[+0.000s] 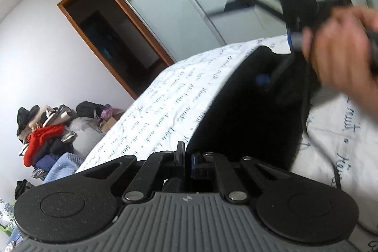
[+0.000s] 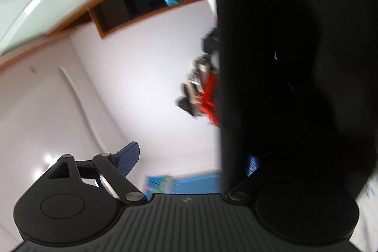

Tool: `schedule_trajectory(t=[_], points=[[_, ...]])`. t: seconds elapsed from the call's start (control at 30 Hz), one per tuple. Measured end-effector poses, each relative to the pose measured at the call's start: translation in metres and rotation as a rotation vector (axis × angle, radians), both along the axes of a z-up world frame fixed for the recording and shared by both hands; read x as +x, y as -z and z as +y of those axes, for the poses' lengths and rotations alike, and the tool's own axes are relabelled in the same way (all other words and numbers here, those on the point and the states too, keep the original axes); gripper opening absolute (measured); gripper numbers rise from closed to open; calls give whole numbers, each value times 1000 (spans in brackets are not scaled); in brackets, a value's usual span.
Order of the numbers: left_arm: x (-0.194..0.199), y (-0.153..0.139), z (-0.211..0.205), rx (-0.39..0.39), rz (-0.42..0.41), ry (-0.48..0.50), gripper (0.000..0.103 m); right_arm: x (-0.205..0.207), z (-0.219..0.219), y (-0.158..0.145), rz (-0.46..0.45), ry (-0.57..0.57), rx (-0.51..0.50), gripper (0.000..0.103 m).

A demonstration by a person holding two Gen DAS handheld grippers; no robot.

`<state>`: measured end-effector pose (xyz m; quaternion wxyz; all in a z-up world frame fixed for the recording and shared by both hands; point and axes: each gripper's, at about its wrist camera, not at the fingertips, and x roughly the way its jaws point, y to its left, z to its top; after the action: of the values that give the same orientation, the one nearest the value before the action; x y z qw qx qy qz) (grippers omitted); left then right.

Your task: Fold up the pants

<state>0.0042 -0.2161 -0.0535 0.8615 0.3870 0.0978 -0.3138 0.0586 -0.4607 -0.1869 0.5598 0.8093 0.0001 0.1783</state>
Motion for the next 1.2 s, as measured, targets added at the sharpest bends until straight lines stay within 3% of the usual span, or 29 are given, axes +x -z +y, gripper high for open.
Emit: schedule_trajectory(t=[0.07,0.1,0.13,0.17,0.2,0.37,0.63,0.77,0.83,0.9,0.97,1.0,1.03,1.07,1.2], points=[[0,4,-1,3,13,-2,9,-8,-13,1,-26,63,36,86],[-1,4,-2,0,24,0,9,-13,-18,-2,-24,90,14,70],[-2,5,-3,-3,30,6,9,-20,-25,-7,1,117,-39,29],[-2,5,-2,-2,33,10,9,-26,-30,-12,41,126,-106,11],[-1,5,-3,1,34,12,9,-30,-33,-17,80,127,-172,6],[1,8,0,8,52,20,9,-47,-39,-14,139,128,-254,6],[2,9,4,15,67,29,9,-47,-47,11,180,157,-145,7],[2,5,3,2,63,27,9,-58,-41,-21,153,227,-244,6],[1,6,3,4,104,37,9,-74,-42,-44,161,250,-350,6],[0,17,0,59,190,80,17,-96,-39,-49,213,268,-423,6],[-2,37,-5,114,226,98,24,-108,-42,-30,390,238,-479,6],[-4,45,-7,126,215,96,26,-114,-44,-16,486,226,-464,6],[-8,48,-7,124,191,97,24,-120,-47,1,525,216,-418,6],[-10,47,-7,123,183,100,24,-124,-48,8,477,218,-388,6],[-5,29,3,41,266,121,33,-126,-50,-12,491,210,-438,8]])
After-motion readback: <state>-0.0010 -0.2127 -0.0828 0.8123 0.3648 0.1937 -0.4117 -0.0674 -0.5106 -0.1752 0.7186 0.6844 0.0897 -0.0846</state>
